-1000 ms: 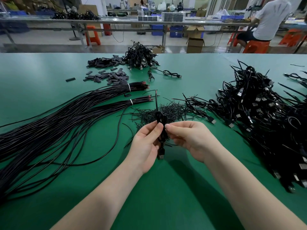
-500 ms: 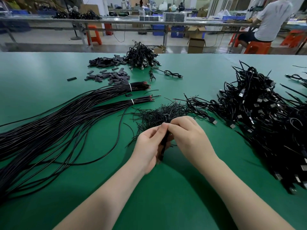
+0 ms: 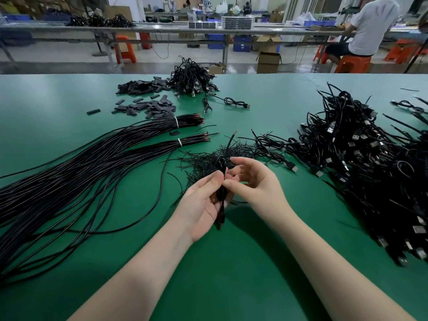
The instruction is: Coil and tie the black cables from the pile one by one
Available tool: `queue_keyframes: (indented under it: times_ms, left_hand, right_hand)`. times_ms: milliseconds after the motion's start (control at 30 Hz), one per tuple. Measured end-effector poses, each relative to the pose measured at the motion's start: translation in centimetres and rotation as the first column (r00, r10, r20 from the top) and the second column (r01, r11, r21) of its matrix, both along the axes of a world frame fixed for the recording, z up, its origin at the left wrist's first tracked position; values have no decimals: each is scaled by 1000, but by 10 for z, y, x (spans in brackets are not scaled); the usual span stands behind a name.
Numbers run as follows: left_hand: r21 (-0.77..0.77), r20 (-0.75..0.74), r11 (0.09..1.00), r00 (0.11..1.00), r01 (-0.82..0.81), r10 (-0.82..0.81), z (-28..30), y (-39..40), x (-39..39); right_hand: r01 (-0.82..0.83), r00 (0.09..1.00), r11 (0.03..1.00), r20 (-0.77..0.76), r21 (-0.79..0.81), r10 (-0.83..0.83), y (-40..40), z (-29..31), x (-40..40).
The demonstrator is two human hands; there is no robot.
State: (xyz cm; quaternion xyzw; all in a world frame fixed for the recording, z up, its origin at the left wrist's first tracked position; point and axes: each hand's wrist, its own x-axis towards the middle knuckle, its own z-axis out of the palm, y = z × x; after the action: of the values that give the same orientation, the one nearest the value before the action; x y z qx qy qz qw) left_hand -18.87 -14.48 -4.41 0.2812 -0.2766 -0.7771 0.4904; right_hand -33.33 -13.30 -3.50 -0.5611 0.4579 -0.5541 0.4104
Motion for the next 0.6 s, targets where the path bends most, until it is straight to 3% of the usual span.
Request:
queue_keyframes:
  times_ms: [133, 267, 433, 600]
  left_hand:
    - [-20, -9, 999, 999, 31, -31, -2, 1, 2]
    - [-101, 94, 992, 994, 73, -63, -2, 2, 3]
    - [-128, 153, 991, 988, 41, -22, -4, 3, 0]
    - [-157, 178, 988, 984, -3, 31, -2, 7, -4]
  right_hand:
    - [-41, 999, 994, 33, 97, 38, 0, -2, -4]
    - [-252, 962, 965, 132, 78, 240, 2, -3, -7]
    - [-184, 978, 981, 113, 61, 177, 5, -6, -10]
    - [-274, 954, 960, 142, 59, 264, 6, 0, -7]
